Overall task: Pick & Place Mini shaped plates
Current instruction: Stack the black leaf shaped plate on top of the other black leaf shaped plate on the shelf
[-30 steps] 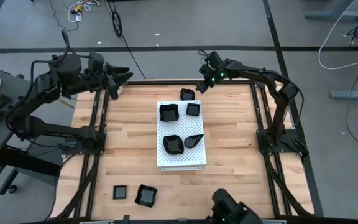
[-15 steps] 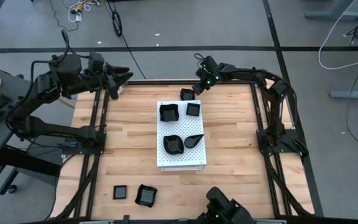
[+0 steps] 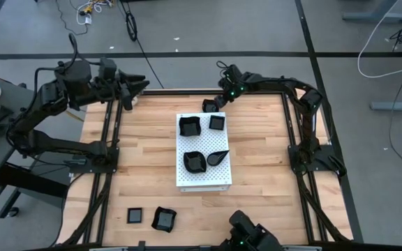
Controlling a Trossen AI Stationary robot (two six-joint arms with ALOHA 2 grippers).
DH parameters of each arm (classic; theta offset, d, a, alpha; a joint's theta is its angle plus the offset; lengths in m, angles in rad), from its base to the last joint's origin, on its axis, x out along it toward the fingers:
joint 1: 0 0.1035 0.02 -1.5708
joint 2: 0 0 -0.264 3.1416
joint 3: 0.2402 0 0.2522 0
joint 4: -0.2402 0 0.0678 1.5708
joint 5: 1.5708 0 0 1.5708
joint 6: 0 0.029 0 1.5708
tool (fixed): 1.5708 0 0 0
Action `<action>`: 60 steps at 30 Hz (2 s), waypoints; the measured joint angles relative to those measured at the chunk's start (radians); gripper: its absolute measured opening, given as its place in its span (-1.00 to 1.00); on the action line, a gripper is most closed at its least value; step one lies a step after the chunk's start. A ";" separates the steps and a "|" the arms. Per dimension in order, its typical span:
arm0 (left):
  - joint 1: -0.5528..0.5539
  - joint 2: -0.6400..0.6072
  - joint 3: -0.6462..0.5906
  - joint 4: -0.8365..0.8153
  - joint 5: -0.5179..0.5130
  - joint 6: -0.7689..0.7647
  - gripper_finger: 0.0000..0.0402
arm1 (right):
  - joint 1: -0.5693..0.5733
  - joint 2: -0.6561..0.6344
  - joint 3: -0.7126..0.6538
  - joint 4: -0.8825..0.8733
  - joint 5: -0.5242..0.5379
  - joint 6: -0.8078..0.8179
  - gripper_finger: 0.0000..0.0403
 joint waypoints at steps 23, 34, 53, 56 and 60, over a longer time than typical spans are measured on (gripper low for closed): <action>0.000 -0.006 0.000 -0.341 -0.080 0.055 -0.37 | 0.027 0.002 0.000 -0.046 -0.002 0.000 0.08; 0.000 -0.006 0.000 -0.348 -0.092 0.055 -0.37 | 0.032 0.002 0.000 -0.001 -0.001 0.046 -0.20; 0.000 -0.006 0.000 -0.320 -0.099 0.028 -0.37 | 0.032 0.025 0.003 -0.006 -0.001 0.060 -0.73; 0.000 -0.006 0.000 -0.320 -0.099 0.027 -0.37 | 0.032 0.025 0.003 -0.004 -0.002 0.070 -0.79; 0.000 -0.006 0.000 -0.321 -0.099 0.027 -0.37 | 0.032 0.025 0.003 -0.005 -0.002 0.072 -0.85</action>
